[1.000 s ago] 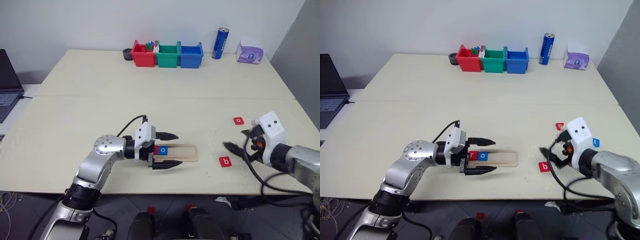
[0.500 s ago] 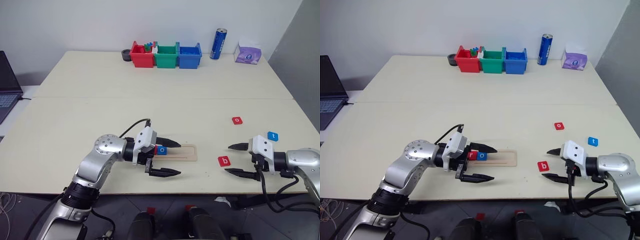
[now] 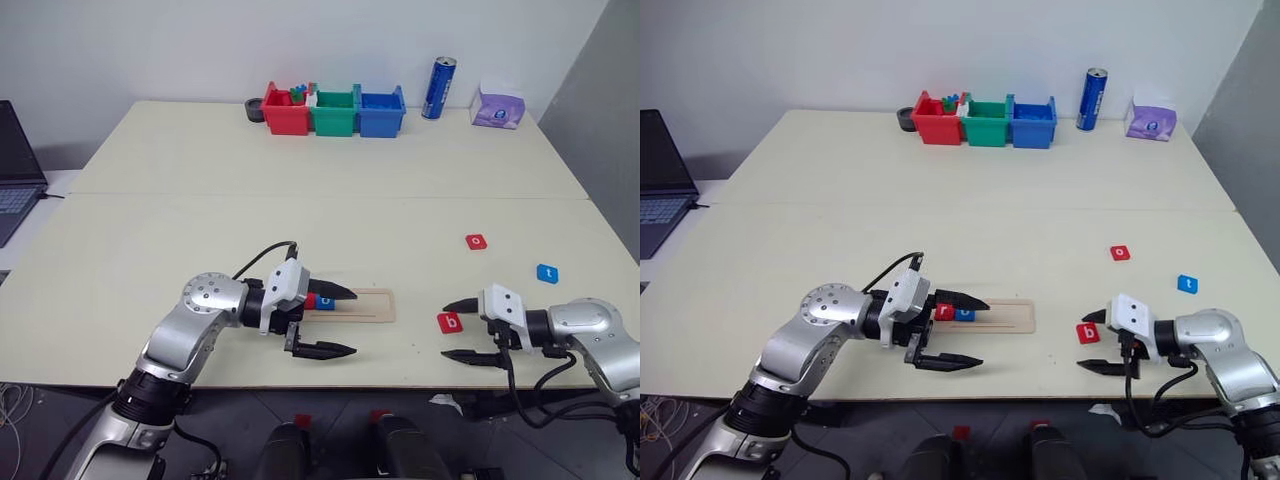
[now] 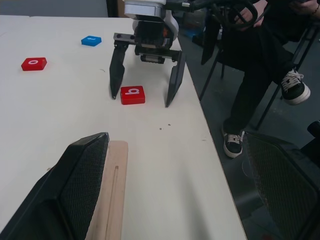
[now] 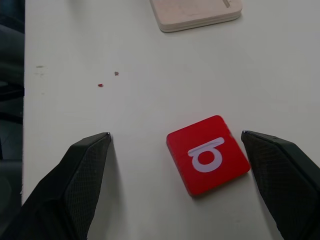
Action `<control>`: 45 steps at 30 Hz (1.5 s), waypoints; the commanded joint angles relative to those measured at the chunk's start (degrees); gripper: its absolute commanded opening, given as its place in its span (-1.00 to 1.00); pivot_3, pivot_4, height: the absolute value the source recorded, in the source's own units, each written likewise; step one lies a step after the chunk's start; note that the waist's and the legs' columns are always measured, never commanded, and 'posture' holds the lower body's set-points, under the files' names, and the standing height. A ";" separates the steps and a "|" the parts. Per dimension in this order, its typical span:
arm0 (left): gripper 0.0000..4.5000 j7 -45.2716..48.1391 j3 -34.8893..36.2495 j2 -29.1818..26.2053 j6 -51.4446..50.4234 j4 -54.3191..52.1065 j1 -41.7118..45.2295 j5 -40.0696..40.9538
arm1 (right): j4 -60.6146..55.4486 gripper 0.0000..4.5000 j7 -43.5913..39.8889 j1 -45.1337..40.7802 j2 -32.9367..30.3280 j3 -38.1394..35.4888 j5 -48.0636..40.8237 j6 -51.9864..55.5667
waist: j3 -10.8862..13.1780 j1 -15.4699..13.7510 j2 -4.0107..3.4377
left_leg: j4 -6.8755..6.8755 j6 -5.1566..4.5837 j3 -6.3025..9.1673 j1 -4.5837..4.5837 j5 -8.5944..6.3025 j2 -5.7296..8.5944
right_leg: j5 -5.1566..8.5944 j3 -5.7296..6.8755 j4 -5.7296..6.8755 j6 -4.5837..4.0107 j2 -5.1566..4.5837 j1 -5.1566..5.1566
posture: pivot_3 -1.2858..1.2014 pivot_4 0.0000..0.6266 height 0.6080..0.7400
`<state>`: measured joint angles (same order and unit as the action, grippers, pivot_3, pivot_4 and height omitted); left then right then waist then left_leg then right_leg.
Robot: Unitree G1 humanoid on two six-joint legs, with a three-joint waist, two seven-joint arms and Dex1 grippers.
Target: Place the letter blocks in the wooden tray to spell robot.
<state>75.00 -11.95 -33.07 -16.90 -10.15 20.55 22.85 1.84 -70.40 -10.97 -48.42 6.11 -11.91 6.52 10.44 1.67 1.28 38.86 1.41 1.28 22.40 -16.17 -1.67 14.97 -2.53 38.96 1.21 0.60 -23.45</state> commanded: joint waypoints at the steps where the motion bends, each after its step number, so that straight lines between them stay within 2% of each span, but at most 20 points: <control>1: 1.00 -0.87 0.63 -0.22 0.27 -2.69 -0.24 0.99 | 1.69 0.98 -0.98 -1.80 0.02 0.25 0.72 -1.78 | 0.00 -0.01 0.00 | 0.00 0.00 0.00 0.00 0.00 0.00 | 0.00 0.00 0.00 0.00 0.00 0.00 | 0.03 -0.52 1.00; 2: 1.00 -0.94 0.64 -0.29 0.28 -2.79 -0.34 1.03 | 2.15 0.98 -1.14 -2.06 0.01 0.30 0.80 -2.00 | 0.00 -0.01 0.00 | 0.00 0.00 0.00 0.00 0.00 0.00 | -0.02 0.00 0.00 -0.03 0.00 0.00 | 0.03 -0.52 1.00; 5: 1.00 -1.15 0.80 -0.49 0.32 -3.03 -0.57 1.09 | 2.83 0.71 -1.59 -2.56 -0.05 0.36 0.89 -2.35 | 0.00 -0.02 0.00 | 0.00 0.00 0.00 0.00 0.00 0.00 | -0.03 0.00 0.00 -0.06 0.00 0.01 | 0.03 -0.52 1.00; 12: 1.00 -1.85 0.95 -0.79 0.33 -3.76 -1.37 1.25 | 4.29 -0.36 -2.63 -3.52 -0.27 0.30 0.87 -3.11 | 0.00 -0.01 0.00 | 0.00 0.00 0.00 -0.04 0.00 0.00 | -0.02 -0.01 0.00 -0.04 0.00 0.04 | 0.03 -0.52 1.00; 19: 1.00 -3.04 2.20 -0.90 0.78 -2.98 -1.15 1.18 | 0.88 -0.35 -3.03 -5.80 0.27 0.01 -1.17 0.33 | 0.01 0.02 -0.01 | 0.01 0.00 0.01 -0.04 0.00 0.00 | -0.03 -0.01 0.01 -0.06 0.00 0.04 | 0.03 -0.52 1.00; 28: 1.00 -0.38 9.67 -8.42 3.96 1.95 -3.30 1.20 | -10.19 -0.35 2.60 -15.07 10.30 6.57 -2.28 14.71 | 0.05 0.16 -0.09 | -0.04 0.00 0.10 -0.12 0.00 -0.12 | 0.01 0.03 0.08 -0.14 0.11 0.02 | 0.03 -0.52 1.00; 35: 1.00 -0.35 11.66 -10.21 5.28 3.66 -4.55 1.07 | -7.20 -0.35 5.79 -17.69 14.59 11.48 1.88 14.06 | 0.07 -0.66 -0.09 | 0.00 0.01 0.09 0.13 0.00 -0.02 | 0.01 0.15 0.00 -0.16 -0.20 -0.06 | 0.03 -0.52 1.00; 45: 1.00 -1.25 12.11 -10.01 6.38 4.98 -5.37 0.72 | -0.68 -0.35 7.60 -21.54 19.13 15.32 6.62 12.59 | 0.08 -0.09 -0.11 | 0.00 0.01 0.09 0.12 0.00 0.00 | 0.00 0.17 0.06 -0.18 -0.11 -0.11 | 0.03 -0.52 1.00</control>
<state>73.84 -1.58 -42.65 -11.75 -4.84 15.25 23.00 1.44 -63.30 -30.89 -30.13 21.43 -5.61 19.70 10.51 1.58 1.17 38.85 1.42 1.38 22.51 -16.17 -1.68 14.97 -2.36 39.02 1.03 0.50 -23.56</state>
